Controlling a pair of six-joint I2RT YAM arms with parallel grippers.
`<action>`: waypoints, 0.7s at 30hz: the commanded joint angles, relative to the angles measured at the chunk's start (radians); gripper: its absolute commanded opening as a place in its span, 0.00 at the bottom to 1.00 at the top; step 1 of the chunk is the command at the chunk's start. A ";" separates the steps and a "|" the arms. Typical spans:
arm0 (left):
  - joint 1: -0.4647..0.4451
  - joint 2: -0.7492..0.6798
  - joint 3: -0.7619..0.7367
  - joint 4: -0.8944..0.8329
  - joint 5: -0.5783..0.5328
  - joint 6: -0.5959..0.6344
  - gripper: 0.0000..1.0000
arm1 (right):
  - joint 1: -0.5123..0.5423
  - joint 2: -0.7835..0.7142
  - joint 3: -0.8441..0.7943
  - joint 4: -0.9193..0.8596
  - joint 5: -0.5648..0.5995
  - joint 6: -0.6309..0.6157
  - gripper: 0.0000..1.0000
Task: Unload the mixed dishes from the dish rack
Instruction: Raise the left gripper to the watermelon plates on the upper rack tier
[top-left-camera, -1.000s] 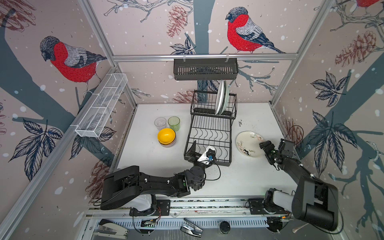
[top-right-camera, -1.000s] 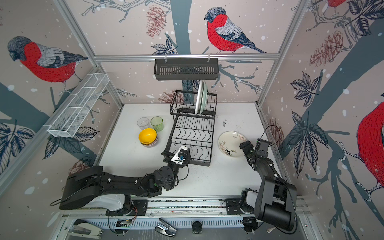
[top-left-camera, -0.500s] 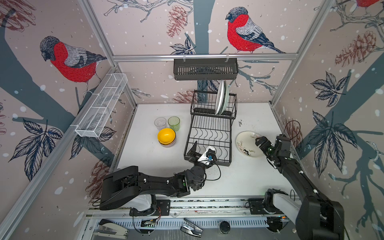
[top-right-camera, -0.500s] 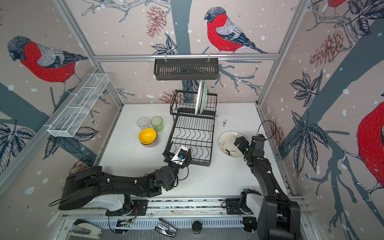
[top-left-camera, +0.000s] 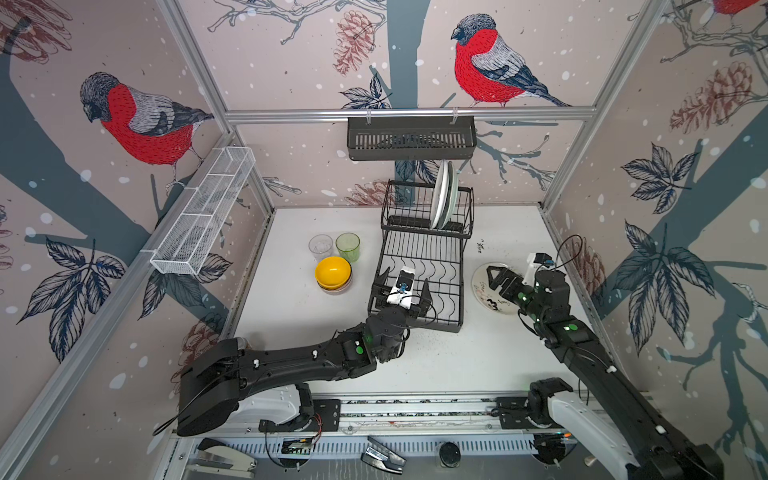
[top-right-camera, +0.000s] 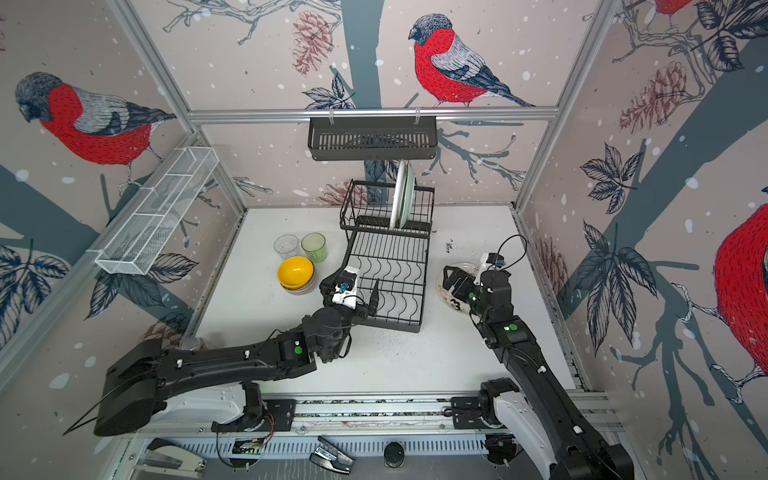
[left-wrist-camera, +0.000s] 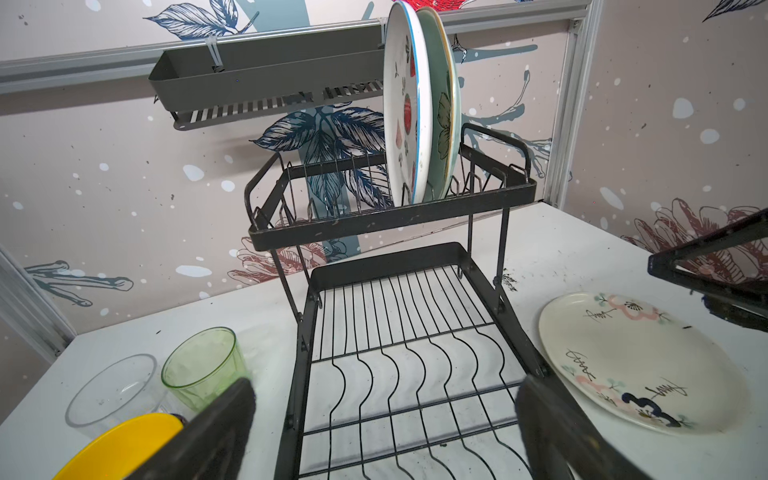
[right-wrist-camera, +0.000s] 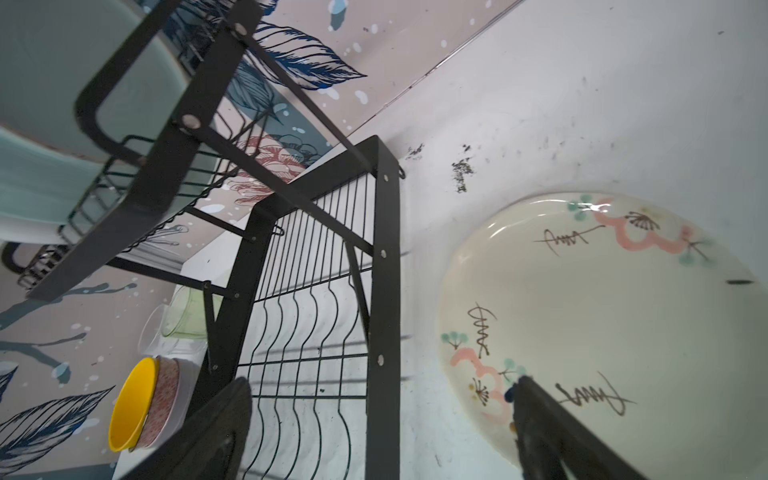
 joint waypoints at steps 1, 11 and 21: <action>0.006 0.000 0.034 -0.063 0.030 -0.055 0.97 | 0.022 -0.027 -0.013 0.040 0.026 0.005 0.97; 0.028 0.014 0.152 -0.175 0.111 -0.134 0.97 | 0.043 -0.138 -0.097 0.016 0.040 0.010 0.97; 0.089 0.003 0.282 -0.306 0.227 -0.206 0.97 | 0.043 -0.285 -0.146 -0.031 0.056 0.002 0.98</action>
